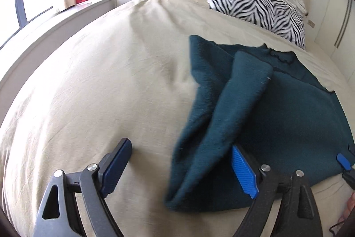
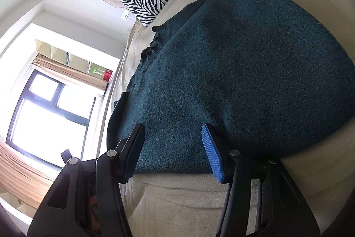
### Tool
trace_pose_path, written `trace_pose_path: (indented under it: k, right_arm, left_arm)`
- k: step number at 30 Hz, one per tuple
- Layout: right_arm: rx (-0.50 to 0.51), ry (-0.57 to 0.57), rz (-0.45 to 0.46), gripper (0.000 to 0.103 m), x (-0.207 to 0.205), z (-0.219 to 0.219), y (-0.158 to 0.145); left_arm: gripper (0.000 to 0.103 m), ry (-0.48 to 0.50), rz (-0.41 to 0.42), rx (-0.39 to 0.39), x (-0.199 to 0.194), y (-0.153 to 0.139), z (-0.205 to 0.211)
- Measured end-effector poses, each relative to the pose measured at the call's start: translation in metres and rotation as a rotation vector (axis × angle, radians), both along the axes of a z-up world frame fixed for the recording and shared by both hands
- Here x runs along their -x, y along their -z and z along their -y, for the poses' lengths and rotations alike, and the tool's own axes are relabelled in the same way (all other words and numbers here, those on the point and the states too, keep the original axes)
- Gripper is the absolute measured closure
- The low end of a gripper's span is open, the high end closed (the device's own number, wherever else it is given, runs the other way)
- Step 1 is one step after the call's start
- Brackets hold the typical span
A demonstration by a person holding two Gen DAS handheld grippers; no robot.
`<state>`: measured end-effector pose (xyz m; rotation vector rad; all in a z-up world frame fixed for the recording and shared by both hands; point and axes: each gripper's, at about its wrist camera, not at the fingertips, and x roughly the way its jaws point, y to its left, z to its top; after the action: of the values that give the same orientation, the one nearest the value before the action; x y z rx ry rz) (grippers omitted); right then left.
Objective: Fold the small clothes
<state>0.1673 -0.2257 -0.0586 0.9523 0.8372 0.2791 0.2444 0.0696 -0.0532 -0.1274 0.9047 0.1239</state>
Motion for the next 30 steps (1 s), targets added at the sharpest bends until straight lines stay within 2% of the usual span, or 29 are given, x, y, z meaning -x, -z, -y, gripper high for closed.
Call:
trace_pose_path:
  k: [1, 3, 4, 5, 6, 9, 11, 14, 19, 22, 24, 26, 28, 29, 30]
  right_arm:
    - [0.005, -0.002, -0.001, 0.052, 0.0, 0.0, -0.001]
    - [0.01, -0.003, -0.001, 0.052, 0.001, 0.0, 0.0]
    - [0.012, -0.003, 0.001, 0.052, 0.0, -0.001, 0.0]
    - [0.015, -0.003, 0.001, 0.052, 0.001, -0.001, 0.0]
    - [0.021, -0.003, 0.001, 0.052, -0.001, -0.003, 0.0]
    - [0.043, -0.004, 0.006, 0.05, -0.002, -0.007, -0.001]
    - [0.061, -0.007, 0.008, 0.05, -0.002, -0.009, -0.003]
    - [0.081, -0.012, 0.012, 0.05, -0.005, -0.013, -0.004]
    - [0.082, -0.017, 0.02, 0.05, -0.003, -0.012, -0.003]
    - [0.081, -0.021, 0.024, 0.05, -0.003, -0.011, -0.002]
    - [0.079, -0.021, 0.028, 0.05, -0.003, -0.011, -0.001]
    - [0.079, -0.021, 0.032, 0.05, -0.003, -0.01, -0.001]
    - [0.078, -0.023, 0.033, 0.05, -0.002, -0.01, -0.001]
    - [0.077, -0.026, 0.034, 0.05, -0.002, -0.01, -0.001]
    - [0.076, -0.028, 0.034, 0.05, -0.002, -0.009, -0.001]
  left_arm:
    - [0.015, -0.037, 0.008, 0.014, 0.002, -0.001, -0.014]
    - [0.015, -0.095, 0.016, 0.095, 0.005, -0.004, -0.04]
    - [0.019, -0.144, 0.02, 0.081, 0.007, -0.008, -0.047]
    - [0.019, -0.193, 0.029, 0.047, 0.01, -0.012, -0.053]
    - [0.019, -0.224, 0.042, 0.05, 0.012, -0.015, -0.06]
    - [0.021, -0.248, 0.052, 0.114, 0.017, -0.023, -0.069]
    - [0.021, -0.168, 0.095, 0.097, 0.019, -0.039, -0.049]
    - [0.021, 0.006, 0.123, 0.039, 0.009, -0.053, 0.005]
    - [0.022, 0.177, 0.087, 0.068, -0.034, -0.035, 0.051]
    - [0.023, 0.265, 0.027, 0.001, -0.059, -0.018, 0.074]
    - [0.024, 0.199, 0.016, -0.005, -0.074, -0.012, 0.062]
    - [0.024, 0.078, -0.01, 0.073, -0.092, -0.005, 0.028]
    - [0.024, 0.01, -0.013, 0.164, -0.099, 0.0, -0.006]
    - [0.024, -0.004, -0.01, 0.165, -0.1, 0.0, -0.013]
    - [0.024, -0.021, -0.001, 0.134, -0.098, -0.003, -0.017]
